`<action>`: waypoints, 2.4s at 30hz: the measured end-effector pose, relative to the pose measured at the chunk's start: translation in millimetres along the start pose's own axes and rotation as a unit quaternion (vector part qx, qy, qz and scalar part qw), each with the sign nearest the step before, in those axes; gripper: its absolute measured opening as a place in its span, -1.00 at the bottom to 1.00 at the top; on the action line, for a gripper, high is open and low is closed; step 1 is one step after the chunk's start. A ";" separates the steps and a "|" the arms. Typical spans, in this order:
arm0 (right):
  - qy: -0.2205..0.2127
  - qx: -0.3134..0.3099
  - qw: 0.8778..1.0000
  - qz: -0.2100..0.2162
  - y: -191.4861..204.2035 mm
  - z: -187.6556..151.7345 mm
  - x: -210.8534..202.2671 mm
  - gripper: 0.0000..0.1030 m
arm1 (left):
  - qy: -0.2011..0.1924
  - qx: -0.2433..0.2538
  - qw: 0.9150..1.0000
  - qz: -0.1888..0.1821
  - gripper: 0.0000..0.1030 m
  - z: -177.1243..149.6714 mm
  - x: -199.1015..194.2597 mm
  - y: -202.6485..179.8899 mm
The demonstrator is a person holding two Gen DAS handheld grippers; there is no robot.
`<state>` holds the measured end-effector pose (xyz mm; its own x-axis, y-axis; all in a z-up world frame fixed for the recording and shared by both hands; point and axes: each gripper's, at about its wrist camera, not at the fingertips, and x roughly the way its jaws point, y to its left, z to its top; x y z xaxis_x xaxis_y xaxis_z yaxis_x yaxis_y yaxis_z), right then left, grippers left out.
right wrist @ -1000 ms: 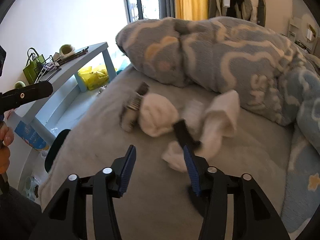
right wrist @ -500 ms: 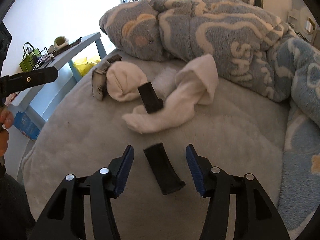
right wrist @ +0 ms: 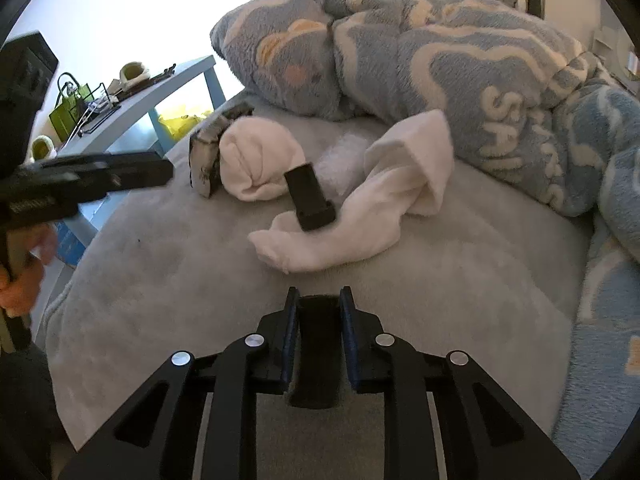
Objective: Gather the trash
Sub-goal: 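Grasp the black phone with the right tool while the left tool grasps the black barcode package, then carry the black phone and barcode package over to the dark teal bin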
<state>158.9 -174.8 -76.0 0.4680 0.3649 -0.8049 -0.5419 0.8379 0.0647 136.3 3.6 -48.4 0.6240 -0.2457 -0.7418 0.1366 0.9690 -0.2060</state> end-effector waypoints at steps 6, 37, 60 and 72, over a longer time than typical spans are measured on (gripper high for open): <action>-0.034 0.025 0.999 0.004 -10.1 11.2 -23.2 -0.62 | 0.010 0.003 1.000 0.015 -0.06 2.2 15.6 1.6; -0.076 0.028 0.996 0.022 14.7 61.5 -30.2 -0.62 | 0.003 -0.016 1.000 -0.004 -0.73 9.9 11.4 27.4; -0.079 -0.009 0.995 0.057 99.7 98.8 -7.0 -0.62 | -0.012 -0.058 0.998 0.006 -0.73 -9.9 -46.1 96.3; -0.078 -0.029 0.994 0.074 153.9 102.7 -0.5 -0.62 | -0.003 -0.070 0.997 0.023 -0.73 -36.1 -74.8 132.8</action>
<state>147.0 -4.3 -5.0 0.4798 0.5449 -0.6877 -0.6504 0.7469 0.1381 80.0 149.7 -43.2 0.6318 -0.1999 -0.7489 -0.0019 0.9658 -0.2594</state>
